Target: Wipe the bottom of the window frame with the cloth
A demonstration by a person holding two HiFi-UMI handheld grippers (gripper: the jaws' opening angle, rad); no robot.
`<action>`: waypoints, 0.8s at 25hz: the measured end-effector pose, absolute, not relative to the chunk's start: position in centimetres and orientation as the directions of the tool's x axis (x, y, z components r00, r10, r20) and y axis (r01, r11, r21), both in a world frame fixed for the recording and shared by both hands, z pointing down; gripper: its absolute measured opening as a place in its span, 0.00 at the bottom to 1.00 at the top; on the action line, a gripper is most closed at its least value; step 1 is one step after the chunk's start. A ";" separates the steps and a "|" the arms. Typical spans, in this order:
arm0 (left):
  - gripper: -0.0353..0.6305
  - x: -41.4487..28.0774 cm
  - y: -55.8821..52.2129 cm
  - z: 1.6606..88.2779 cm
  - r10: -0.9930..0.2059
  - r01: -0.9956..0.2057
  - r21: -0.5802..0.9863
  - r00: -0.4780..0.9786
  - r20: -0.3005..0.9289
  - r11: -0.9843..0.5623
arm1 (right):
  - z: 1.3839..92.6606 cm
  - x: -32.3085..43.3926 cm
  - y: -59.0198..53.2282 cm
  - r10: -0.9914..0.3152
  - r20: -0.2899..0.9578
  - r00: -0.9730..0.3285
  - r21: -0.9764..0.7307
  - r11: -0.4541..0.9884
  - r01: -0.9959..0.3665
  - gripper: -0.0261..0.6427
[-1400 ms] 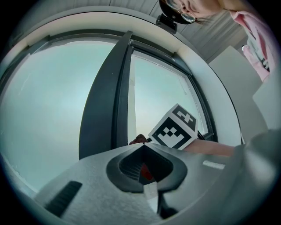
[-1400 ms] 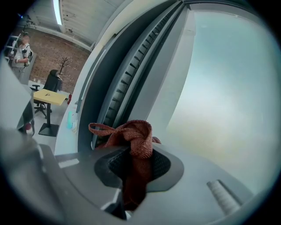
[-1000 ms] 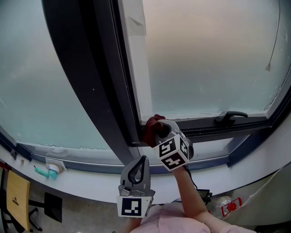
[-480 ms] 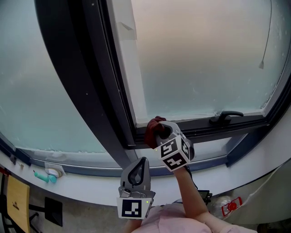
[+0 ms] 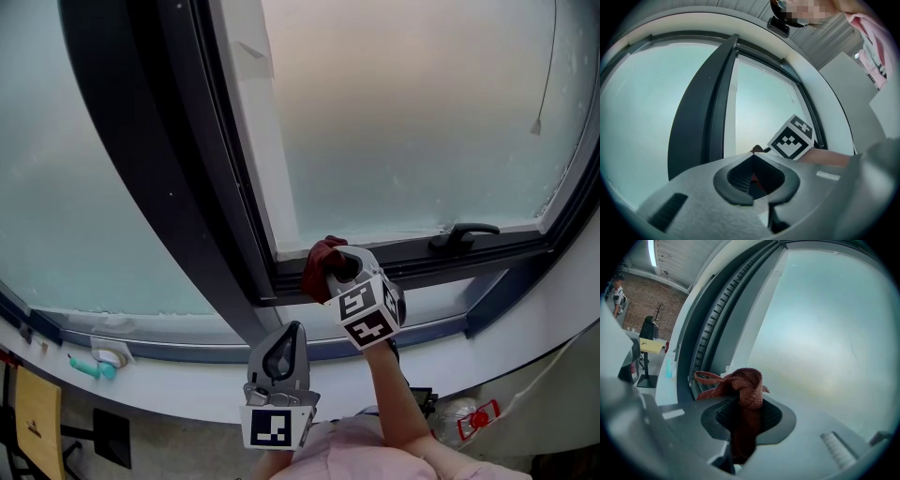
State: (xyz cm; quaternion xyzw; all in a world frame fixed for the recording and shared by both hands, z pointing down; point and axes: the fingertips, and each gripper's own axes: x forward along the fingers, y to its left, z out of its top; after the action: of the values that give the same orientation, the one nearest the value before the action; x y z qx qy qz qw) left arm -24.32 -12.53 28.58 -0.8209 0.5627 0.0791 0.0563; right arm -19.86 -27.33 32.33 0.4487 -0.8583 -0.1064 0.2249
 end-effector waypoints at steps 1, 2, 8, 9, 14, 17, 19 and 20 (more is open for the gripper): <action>0.04 -24.4 -12.6 28.6 -0.915 -0.933 -0.002 0.354 -0.193 -0.360 | 32.3 -19.7 -27.4 -0.820 0.289 -0.494 0.382 0.572 -0.726 0.13; 0.04 -24.4 -12.6 28.6 -0.915 -0.933 0.000 0.354 -0.193 -0.361 | 32.3 -19.5 -27.4 -0.822 0.287 -0.491 0.378 0.568 -0.731 0.13; 0.04 -24.6 -12.6 28.6 -0.913 -0.931 -0.002 0.358 -0.194 -0.365 | 32.2 -18.8 -27.5 -0.829 0.284 -0.482 0.372 0.558 -0.742 0.13; 0.04 -24.6 -12.6 28.7 -0.914 -0.932 0.001 0.356 -0.194 -0.364 | 32.2 -18.8 -27.5 -0.829 0.283 -0.482 0.372 0.558 -0.741 0.13; 0.04 -24.7 -12.6 28.5 -0.915 -0.933 0.009 0.351 -0.199 -0.360 | 32.2 -18.8 -27.5 -0.827 0.285 -0.484 0.371 0.561 -0.740 0.13; 0.04 -24.6 -12.6 28.5 -0.913 -0.931 0.006 0.355 -0.201 -0.364 | 32.3 -18.6 -27.4 -0.828 0.287 -0.482 0.368 0.560 -0.742 0.13; 0.04 -24.6 -12.7 28.8 -0.915 -0.932 0.006 0.355 -0.190 -0.363 | 32.3 -18.4 -27.5 -0.829 0.291 -0.478 0.368 0.558 -0.744 0.13; 0.04 -24.6 -12.7 28.8 -0.916 -0.932 0.006 0.354 -0.187 -0.362 | 32.3 -18.2 -27.5 -0.830 0.294 -0.473 0.368 0.555 -0.746 0.13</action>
State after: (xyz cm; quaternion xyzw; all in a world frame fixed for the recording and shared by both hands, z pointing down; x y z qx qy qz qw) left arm -24.61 -12.72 28.80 -0.8213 0.5627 0.0795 0.0506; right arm -18.20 -27.52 32.29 0.4618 -0.8531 -0.0950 0.2235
